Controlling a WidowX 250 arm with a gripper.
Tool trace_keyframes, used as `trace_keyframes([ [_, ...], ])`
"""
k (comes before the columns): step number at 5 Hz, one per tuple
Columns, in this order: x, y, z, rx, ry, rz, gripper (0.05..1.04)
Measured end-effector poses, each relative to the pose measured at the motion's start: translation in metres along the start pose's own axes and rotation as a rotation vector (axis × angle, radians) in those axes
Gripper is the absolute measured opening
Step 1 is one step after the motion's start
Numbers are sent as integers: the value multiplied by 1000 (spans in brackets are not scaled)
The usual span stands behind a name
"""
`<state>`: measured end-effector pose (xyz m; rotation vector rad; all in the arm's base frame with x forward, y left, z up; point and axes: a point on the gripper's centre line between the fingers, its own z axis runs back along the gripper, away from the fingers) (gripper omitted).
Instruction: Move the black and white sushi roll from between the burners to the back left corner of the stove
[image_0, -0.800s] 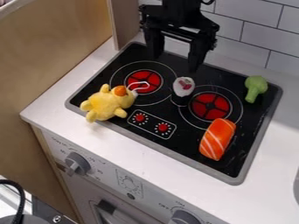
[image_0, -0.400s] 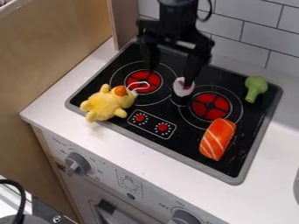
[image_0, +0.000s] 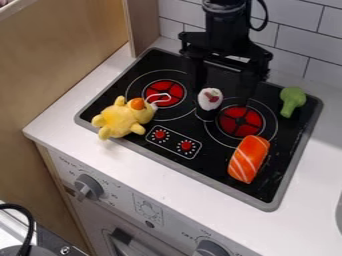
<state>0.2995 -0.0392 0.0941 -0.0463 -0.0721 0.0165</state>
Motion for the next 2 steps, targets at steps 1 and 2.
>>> trace_keyframes([
  [1, 7, -3, -4, 8, 3, 17, 996],
  [2, 17, 3, -13, 54, -14, 42, 996],
])
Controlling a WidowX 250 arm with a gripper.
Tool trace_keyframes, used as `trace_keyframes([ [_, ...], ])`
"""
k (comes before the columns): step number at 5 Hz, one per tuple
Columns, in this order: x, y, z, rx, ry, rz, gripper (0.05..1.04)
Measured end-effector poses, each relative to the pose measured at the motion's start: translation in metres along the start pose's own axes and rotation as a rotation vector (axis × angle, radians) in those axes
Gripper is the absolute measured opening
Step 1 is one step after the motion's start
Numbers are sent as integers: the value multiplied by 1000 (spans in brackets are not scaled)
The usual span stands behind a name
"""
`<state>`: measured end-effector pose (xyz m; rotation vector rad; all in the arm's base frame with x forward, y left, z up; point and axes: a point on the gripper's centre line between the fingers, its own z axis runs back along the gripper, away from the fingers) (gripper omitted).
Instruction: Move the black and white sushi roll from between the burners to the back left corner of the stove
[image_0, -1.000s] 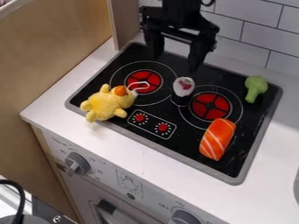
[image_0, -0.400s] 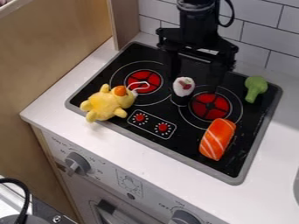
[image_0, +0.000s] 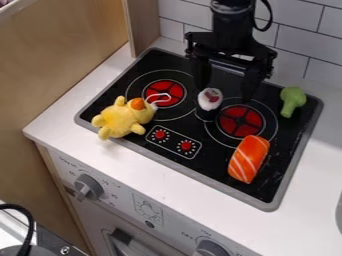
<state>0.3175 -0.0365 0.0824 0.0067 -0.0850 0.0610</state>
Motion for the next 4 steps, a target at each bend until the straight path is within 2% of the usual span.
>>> trace_keyframes([
  [1, 3, 4, -11, 48, -3, 0, 997],
  [2, 2, 6, -17, 68, -1, -2, 996],
  [4, -2, 5, -20, 61, 15, -6, 996],
])
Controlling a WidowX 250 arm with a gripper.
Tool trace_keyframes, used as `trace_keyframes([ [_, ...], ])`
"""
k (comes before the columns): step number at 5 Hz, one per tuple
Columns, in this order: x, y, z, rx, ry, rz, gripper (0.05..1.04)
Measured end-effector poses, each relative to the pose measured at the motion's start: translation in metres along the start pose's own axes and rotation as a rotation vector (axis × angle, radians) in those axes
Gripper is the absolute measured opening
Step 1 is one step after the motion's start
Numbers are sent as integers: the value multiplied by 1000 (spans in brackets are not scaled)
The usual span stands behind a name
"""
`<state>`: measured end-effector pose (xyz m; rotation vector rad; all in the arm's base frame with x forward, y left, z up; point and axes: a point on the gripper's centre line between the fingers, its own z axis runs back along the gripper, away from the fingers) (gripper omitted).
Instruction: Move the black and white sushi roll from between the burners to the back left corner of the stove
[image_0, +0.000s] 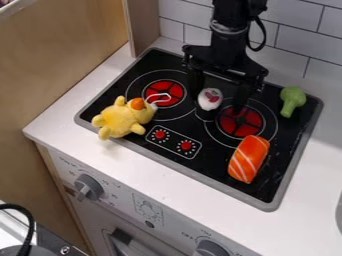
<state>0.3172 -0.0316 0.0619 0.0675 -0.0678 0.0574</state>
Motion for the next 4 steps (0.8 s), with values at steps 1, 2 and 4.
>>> trace_keyframes([
  [1, -2, 2, -6, 14, 4, 7, 996],
  [2, -2, 4, -9, 29, 1, 14, 996],
  [4, -5, 2, -13, -1, 21, 20, 673],
])
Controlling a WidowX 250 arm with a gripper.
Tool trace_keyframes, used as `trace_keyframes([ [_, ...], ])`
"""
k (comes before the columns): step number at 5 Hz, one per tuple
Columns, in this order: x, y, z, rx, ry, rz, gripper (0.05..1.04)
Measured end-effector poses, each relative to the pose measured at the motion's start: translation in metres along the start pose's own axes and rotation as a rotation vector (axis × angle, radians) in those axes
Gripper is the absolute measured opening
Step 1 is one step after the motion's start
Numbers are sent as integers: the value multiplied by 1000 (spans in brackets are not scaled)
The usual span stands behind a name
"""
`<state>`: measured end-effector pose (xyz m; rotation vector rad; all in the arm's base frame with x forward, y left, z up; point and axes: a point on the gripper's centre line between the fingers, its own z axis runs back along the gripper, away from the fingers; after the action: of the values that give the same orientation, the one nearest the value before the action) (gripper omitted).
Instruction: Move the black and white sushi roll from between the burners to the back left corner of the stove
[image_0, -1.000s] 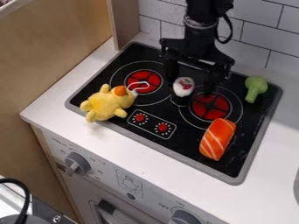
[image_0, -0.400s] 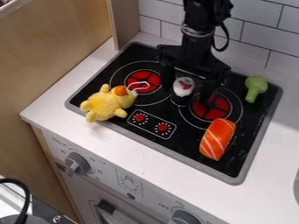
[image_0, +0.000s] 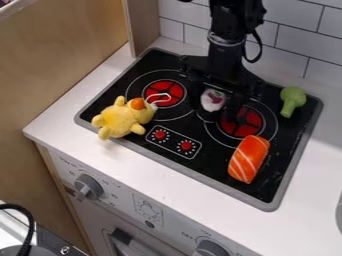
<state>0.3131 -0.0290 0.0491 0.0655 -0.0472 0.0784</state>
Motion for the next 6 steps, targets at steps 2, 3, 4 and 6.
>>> trace_keyframes([
  [2, -6, 1, 2, -26, 53, 11, 432],
  [3, -4, 5, 25, -42, 11, 41, 431],
  [4, 7, 16, 36, -45, -35, 87, 431],
  [6, 38, 42, 18, 25, -34, 185, 431],
])
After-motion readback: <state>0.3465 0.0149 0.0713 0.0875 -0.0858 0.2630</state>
